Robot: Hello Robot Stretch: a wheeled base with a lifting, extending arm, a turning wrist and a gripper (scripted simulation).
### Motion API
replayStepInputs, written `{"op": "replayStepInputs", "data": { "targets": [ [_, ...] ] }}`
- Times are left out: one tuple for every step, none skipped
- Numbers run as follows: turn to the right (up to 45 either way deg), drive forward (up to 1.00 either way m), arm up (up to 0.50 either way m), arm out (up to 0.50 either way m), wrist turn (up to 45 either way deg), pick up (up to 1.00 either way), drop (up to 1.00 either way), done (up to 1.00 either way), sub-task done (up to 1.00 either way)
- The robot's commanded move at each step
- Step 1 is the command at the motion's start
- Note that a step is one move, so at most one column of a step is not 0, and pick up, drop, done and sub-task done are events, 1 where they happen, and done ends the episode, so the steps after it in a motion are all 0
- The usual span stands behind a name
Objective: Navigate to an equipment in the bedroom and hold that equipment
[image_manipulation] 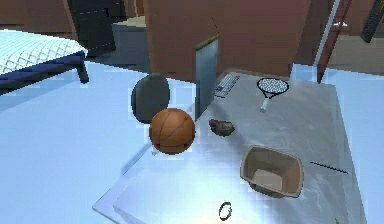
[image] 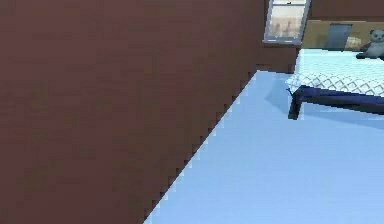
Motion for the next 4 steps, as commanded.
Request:
{"op": "replayStepInputs", "data": {
  "targets": [
    [0.0, 0.00, 0.38, 0.00, 0.0, 0.00, 0.00, 0.00, 0.00],
    [0.0, 0.00, 0.00, 0.42, 0.0, 0.00, 0.00, 0.00, 0.00],
    [0.0, 0.00, 0.00, 0.00, 45.0, 0.00, 0.00, 0.00, 0.00],
    [0.0, 0.00, 0.00, 0.00, 45.0, 0.00, 0.00, 0.00, 0.00]
  ]
}}
